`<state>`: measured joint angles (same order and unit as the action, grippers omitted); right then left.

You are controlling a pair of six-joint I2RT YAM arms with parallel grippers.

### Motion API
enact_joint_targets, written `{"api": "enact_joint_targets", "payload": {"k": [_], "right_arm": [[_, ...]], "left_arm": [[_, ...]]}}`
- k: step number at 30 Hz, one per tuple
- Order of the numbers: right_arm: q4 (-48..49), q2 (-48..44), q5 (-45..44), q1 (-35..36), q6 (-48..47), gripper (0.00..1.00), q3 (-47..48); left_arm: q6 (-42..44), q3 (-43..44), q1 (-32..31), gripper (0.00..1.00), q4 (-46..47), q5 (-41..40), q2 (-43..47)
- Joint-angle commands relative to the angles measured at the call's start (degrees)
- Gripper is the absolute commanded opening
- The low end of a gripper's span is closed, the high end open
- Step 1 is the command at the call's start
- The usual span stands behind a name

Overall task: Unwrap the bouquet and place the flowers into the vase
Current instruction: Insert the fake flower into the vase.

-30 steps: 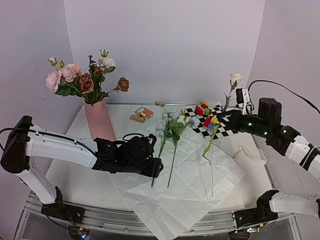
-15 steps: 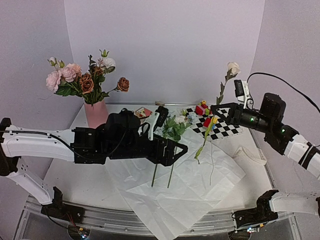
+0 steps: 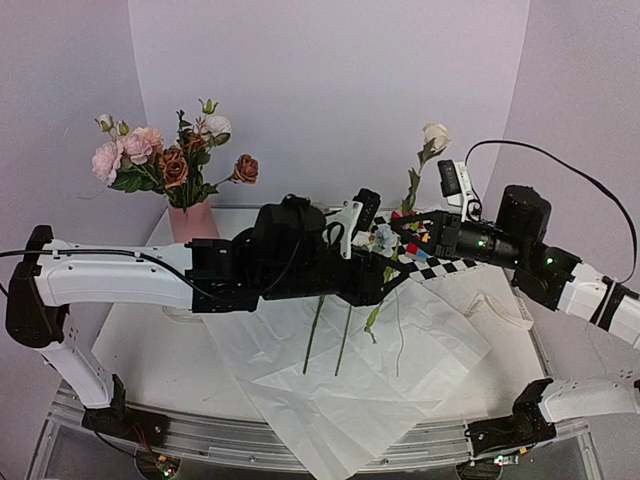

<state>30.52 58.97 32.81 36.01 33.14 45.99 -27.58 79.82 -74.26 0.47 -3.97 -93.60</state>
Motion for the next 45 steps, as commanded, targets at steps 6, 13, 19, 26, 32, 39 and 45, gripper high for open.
{"api": "enact_joint_targets", "payload": {"k": [6,13,19,26,32,39,45], "right_arm": [[1.3,2.3,-5.9,3.0,-1.8,0.04,4.8],[1.4,2.9,-5.9,3.6,-2.0,0.04,5.1],[1.2,2.7,-5.7,4.0,-2.4,0.06,4.9],[1.3,2.8,-4.8,4.2,-2.7,0.06,4.9],[1.3,2.4,-4.9,4.3,-3.0,0.06,4.7],[0.9,1.5,-6.4,4.3,-3.7,0.56,3.7],[-0.4,-0.2,-8.0,4.2,-3.7,0.94,2.7]], "left_arm": [[-1.1,1.1,0.0,0.38,1.5,-6.5,-0.6],[-0.7,1.0,0.0,0.24,1.5,-8.0,-1.3],[-0.7,1.2,0.0,0.15,1.3,-9.9,-1.8],[-1.0,1.6,0.0,0.10,0.9,-12.0,-2.7],[-1.2,2.0,0.0,0.00,0.1,-12.2,-3.4],[-1.0,0.3,0.0,0.00,-0.1,-13.1,-1.4],[-1.5,-3.0,0.1,0.00,-0.2,-15.3,4.7]]}}
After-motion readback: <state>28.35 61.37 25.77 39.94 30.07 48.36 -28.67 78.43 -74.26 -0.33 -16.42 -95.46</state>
